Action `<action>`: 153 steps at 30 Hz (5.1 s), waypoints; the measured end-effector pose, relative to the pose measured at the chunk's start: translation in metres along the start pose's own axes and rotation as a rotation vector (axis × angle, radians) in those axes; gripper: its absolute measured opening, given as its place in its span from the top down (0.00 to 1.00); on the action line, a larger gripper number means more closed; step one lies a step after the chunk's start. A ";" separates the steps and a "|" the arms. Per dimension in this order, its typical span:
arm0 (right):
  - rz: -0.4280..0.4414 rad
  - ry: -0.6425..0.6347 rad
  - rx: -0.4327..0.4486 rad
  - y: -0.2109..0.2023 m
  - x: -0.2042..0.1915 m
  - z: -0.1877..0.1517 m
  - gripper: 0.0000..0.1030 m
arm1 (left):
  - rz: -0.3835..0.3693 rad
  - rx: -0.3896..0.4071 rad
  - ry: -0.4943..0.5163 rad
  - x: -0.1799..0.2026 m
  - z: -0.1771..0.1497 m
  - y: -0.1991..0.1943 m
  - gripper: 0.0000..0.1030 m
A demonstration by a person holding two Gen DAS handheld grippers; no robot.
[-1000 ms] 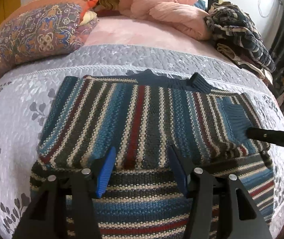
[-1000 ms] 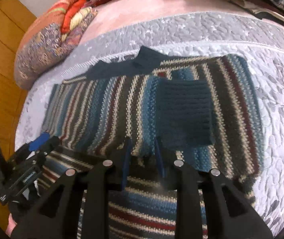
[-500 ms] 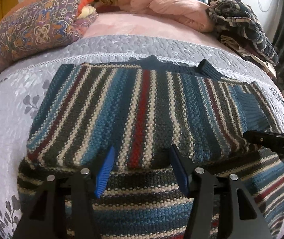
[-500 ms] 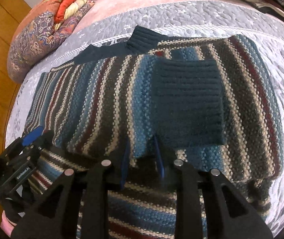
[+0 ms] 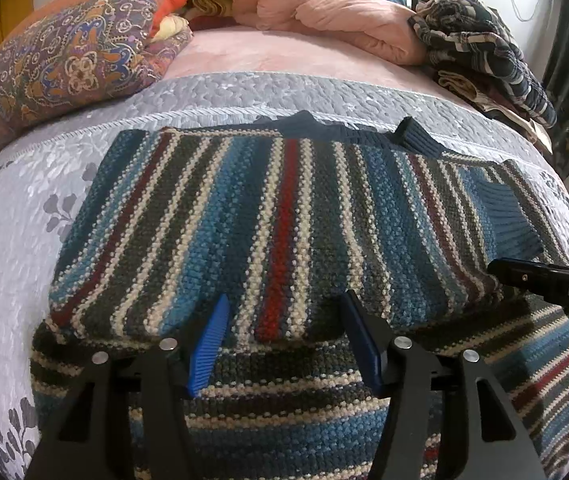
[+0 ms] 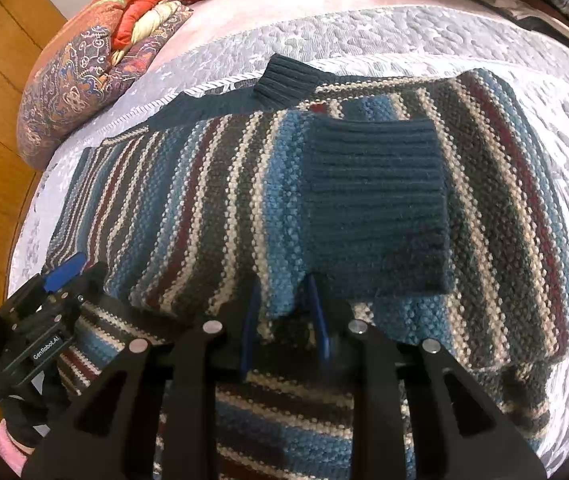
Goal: Fold small clothes
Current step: 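Grasp the navy ribbed hem with both tools, then lift the hem with both tools and fold it over the body toward the collar, then lay the hem down at the collar and open both tools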
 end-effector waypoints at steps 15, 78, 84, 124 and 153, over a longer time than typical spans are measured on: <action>-0.005 0.085 0.014 -0.044 0.001 0.001 0.66 | 0.025 -0.086 -0.017 -0.006 0.001 -0.030 0.39; 0.371 0.423 -0.081 -0.174 0.080 -0.115 0.92 | -0.202 -0.128 -0.442 -0.098 -0.065 -0.149 0.89; 0.365 0.485 -0.145 -0.118 0.104 -0.089 0.92 | -0.183 -0.195 -0.466 -0.106 -0.056 -0.082 0.88; 0.104 -0.150 -0.259 -0.055 0.058 -0.057 0.41 | -0.063 -0.284 0.077 -0.067 -0.040 -0.039 0.38; 0.151 -0.153 0.052 -0.166 0.033 0.027 0.92 | -0.074 0.123 -0.045 -0.062 0.065 -0.136 0.91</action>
Point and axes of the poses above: each gripper's, at about its wrist camera, not at the fingertips, and y roughly the way its jaws point, x to its right, z to its top, the point moved 3 cm from there along y, roughly the way its jaws point, and after that the axes turned 6 degrees about x, right-handed, at the moved point
